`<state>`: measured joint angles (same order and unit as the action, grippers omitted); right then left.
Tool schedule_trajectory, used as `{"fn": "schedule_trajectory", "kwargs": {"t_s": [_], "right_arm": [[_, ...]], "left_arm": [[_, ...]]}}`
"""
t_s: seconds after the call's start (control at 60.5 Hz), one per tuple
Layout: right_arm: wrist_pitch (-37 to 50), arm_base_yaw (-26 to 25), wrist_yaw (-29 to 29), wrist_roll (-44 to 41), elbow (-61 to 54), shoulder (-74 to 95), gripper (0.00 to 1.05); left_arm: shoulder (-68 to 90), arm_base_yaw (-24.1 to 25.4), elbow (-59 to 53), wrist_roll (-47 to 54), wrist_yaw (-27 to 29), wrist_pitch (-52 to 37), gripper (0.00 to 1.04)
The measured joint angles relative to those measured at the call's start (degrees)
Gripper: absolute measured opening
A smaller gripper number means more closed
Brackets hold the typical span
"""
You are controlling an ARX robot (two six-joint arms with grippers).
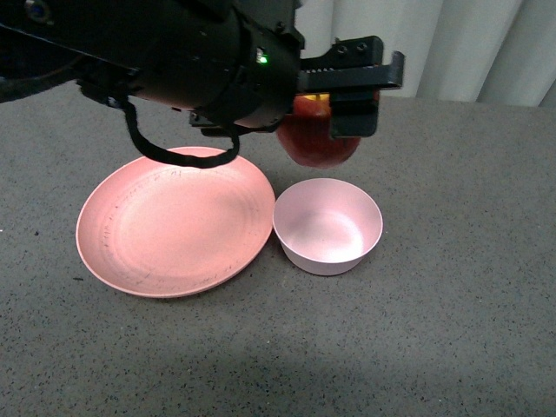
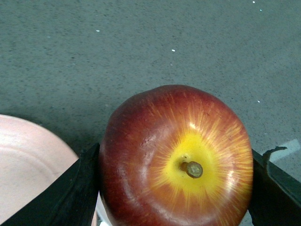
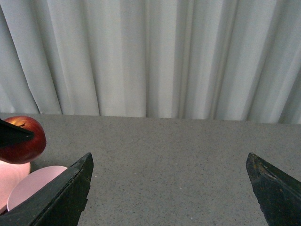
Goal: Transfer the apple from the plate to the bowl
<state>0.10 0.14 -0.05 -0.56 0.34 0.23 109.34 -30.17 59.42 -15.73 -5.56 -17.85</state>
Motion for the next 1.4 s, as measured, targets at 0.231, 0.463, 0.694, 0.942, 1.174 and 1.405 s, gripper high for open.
{"fn": "schedule_trajectory", "kwargs": {"t_s": [0.231,0.463,0.694,0.942,1.174,1.405], "right_arm": [[0.00,0.00,0.00,0.00,0.00,0.00,0.95],[0.00,0.00,-0.02,0.00,0.00,0.00,0.95],[0.00,0.00,0.00,0.00,0.00,0.00,0.95],[0.00,0.00,0.00,0.00,0.00,0.00,0.95],[0.00,0.00,0.00,0.00,0.00,0.00,0.95],[0.00,0.00,0.00,0.00,0.00,0.00,0.95]], "left_arm": [[4.63,-3.15,0.94,-0.24,0.42,0.92,0.75],[8.28,-3.21,0.59,-0.42,1.36,-0.52,0.75],[10.95,-2.99,0.35,0.22,1.79,-1.79,0.75],[12.83,-2.97,0.33,0.44,2.40,-2.47,0.74],[14.25,-2.84,0.55,1.29,3.41,-2.71,0.74],[13.27,-2.45,0.35,1.64,2.95,-2.73,1.00]]}}
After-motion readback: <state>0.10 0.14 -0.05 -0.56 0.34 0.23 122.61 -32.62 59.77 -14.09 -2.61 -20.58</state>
